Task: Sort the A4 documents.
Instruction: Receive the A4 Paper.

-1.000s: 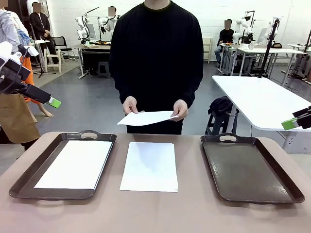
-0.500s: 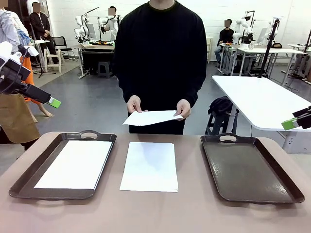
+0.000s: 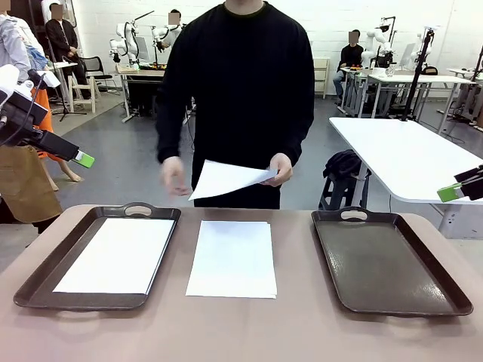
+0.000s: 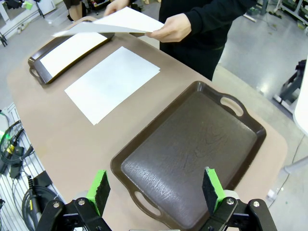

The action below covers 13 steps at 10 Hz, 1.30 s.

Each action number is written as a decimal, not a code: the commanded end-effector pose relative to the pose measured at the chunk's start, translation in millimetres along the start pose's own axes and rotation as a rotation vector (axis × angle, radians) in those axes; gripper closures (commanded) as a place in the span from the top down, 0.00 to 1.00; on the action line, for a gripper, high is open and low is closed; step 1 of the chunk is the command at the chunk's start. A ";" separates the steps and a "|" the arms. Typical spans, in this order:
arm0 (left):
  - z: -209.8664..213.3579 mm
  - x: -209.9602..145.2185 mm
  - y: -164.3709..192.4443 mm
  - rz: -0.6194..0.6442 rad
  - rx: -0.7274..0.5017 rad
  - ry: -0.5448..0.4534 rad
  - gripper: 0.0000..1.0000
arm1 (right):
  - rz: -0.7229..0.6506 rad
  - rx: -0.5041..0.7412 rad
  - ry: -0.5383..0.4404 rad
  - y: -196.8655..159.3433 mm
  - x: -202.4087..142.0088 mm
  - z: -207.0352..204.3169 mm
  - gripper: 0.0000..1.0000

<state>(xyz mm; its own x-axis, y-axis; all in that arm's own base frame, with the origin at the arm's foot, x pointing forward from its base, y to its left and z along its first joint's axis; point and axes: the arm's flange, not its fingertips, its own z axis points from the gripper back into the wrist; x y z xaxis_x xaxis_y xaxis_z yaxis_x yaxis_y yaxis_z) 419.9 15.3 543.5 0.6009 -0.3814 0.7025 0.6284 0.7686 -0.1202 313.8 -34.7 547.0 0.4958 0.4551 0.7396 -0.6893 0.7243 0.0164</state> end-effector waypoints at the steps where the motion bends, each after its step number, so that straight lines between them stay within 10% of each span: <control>1: 0.2 -0.4 -0.1 -0.015 -0.002 -0.001 1.00 | 0.001 0.009 -0.002 0.1 0.0 -1.7 1.00; 13: -26.8 12.3 3.5 0.036 -0.092 -0.020 1.00 | 0.001 0.009 -0.002 0.1 0.0 -1.7 1.00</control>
<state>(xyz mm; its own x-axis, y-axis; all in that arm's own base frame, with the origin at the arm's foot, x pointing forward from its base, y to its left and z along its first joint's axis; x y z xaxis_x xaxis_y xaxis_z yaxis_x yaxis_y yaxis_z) 423.3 9.7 540.5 0.6072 -0.3721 0.7020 0.6329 0.7607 -0.1442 313.8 -34.7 547.0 0.4957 0.4550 0.7397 -0.6893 0.7243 0.0163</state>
